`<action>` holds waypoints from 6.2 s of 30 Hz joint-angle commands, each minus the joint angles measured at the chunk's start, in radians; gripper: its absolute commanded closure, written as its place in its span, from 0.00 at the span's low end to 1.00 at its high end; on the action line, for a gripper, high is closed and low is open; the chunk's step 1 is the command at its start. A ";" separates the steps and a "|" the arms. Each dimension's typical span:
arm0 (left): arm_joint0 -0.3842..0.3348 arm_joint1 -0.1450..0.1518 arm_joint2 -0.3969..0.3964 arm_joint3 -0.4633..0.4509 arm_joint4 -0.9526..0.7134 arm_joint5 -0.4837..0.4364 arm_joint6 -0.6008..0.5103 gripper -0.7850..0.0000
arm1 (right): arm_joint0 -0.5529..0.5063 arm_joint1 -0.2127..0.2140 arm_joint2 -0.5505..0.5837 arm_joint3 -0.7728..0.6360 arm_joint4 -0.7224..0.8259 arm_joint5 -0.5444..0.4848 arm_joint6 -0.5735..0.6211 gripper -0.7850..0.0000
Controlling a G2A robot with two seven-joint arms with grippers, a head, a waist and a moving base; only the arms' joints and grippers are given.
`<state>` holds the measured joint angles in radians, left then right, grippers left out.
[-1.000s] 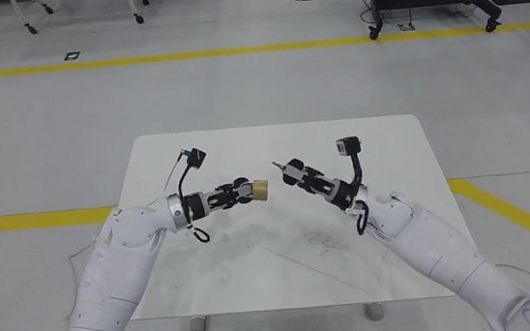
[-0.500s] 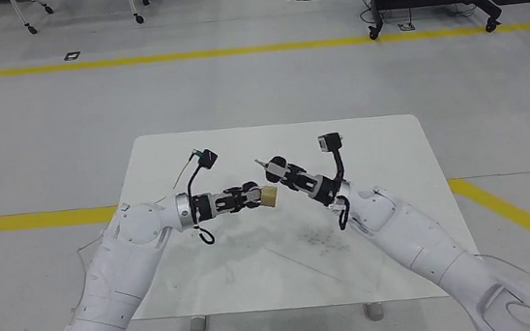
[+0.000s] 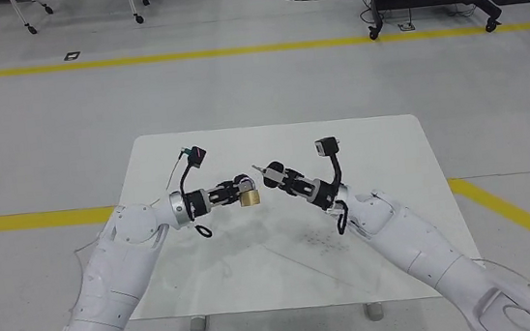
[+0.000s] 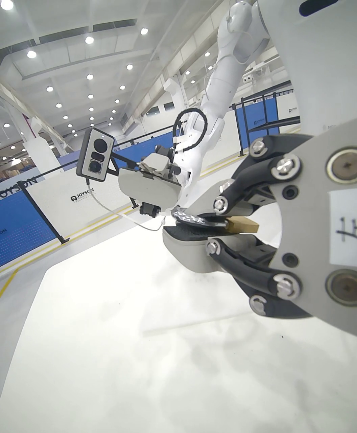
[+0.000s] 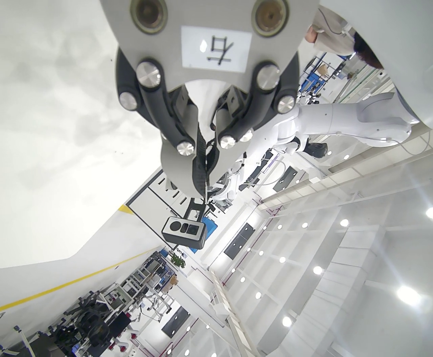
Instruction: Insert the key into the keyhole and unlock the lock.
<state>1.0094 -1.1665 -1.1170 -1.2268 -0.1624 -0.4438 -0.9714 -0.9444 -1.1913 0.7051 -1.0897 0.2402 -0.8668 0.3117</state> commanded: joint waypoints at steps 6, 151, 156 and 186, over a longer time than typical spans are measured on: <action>0.017 -0.003 0.011 -0.017 -0.014 0.052 0.033 1.00 | 0.000 0.000 -0.001 0.000 0.001 0.000 0.001 1.00; -0.008 -0.087 0.026 0.060 -0.278 0.402 0.251 1.00 | -0.350 -0.129 0.181 -0.307 -0.326 0.502 -0.452 1.00; -0.007 -0.088 0.025 0.060 -0.278 0.403 0.249 1.00 | -0.352 -0.136 0.184 -0.301 -0.345 0.510 -0.463 1.00; -0.005 -0.093 0.034 0.050 -0.226 0.410 0.246 1.00 | -0.371 -0.167 0.213 -0.304 -0.370 0.500 -0.413 0.00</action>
<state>1.0042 -1.2596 -1.0823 -1.1773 -0.3879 -0.0335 -0.7252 -1.3129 -1.3582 0.9146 -1.3932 -0.1302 -0.3638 -0.1023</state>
